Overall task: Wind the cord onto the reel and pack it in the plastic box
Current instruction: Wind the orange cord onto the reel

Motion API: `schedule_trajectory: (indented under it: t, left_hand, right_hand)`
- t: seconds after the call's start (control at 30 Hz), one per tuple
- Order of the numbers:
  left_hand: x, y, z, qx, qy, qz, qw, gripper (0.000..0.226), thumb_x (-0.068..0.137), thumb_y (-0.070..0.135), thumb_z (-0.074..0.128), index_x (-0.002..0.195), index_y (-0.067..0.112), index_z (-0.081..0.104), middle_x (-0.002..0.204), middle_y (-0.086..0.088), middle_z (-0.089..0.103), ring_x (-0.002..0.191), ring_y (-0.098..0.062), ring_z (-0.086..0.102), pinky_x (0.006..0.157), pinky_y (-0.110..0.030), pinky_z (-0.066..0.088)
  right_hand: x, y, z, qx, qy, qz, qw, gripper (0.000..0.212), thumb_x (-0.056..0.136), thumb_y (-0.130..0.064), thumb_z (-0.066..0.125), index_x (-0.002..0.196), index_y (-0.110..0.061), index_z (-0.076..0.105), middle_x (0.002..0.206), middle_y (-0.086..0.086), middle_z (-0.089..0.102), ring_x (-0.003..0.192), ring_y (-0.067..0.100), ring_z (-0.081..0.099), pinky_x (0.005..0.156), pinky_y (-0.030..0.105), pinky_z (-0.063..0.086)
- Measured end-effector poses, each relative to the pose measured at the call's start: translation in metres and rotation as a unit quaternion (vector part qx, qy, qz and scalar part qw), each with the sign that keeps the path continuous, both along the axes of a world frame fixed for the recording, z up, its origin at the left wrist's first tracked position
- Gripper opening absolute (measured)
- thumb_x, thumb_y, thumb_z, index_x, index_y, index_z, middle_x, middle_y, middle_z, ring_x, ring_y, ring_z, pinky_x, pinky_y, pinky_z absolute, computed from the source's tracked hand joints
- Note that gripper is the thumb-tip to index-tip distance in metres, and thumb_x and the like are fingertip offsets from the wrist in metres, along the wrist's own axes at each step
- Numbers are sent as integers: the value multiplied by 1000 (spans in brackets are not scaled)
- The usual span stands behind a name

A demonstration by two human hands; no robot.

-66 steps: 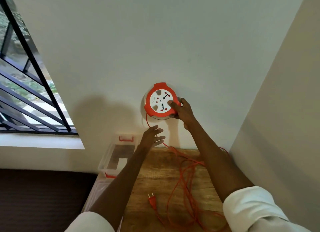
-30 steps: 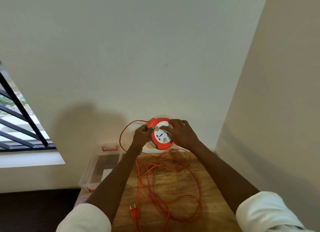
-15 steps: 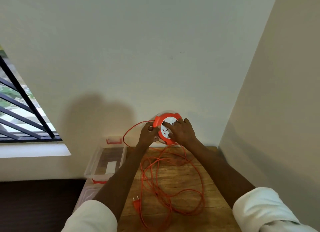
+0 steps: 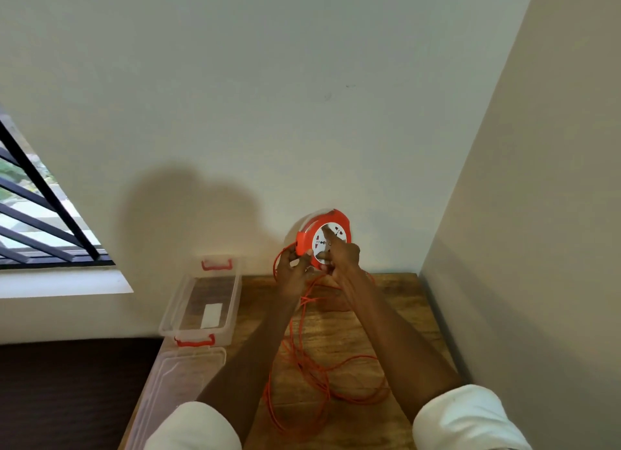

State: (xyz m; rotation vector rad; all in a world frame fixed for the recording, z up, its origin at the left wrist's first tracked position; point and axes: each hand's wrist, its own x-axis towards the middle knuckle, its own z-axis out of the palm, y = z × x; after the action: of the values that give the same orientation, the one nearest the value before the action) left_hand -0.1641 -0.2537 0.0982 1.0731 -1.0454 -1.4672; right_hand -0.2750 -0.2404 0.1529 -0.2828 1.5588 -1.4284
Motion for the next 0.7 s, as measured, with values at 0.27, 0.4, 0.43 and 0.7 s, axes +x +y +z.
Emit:
schedule_trajectory:
  t: [0.27,0.4,0.43,0.7]
  left_hand:
    - [30,-27,20,54,-1,-70,996,25,96,10,61,120,12,55,110,-14,65,82,-28,67,57,-31,61]
    - [49,-50,39,31,-104,-141,984,36,96,13,63,130,7,56,110,-18,63,77,-28,66,58,-33,61]
    - [52,-54,42,24,-125,-155,980,38,95,14,65,132,8,57,110,-19,64,76,-28,66,57,-33,61]
    - [54,-52,42,33,-214,-216,952,30,94,16,66,122,6,65,104,-10,67,76,-22,67,60,-31,60]
  right_hand:
    - [-32,18,-6,37,506,137,851,29,90,-49,56,100,-26,70,94,-3,73,87,23,69,79,38,57]
    - [-49,22,6,-86,682,289,666,25,92,-34,51,114,-37,63,122,-9,57,104,15,56,82,33,50]
    - [-53,23,10,-87,703,337,620,29,91,-33,55,119,-39,62,129,-7,54,111,19,53,87,33,47]
    - [-47,22,-1,-42,853,441,275,75,76,-32,84,142,-41,50,130,17,62,109,35,65,80,41,53]
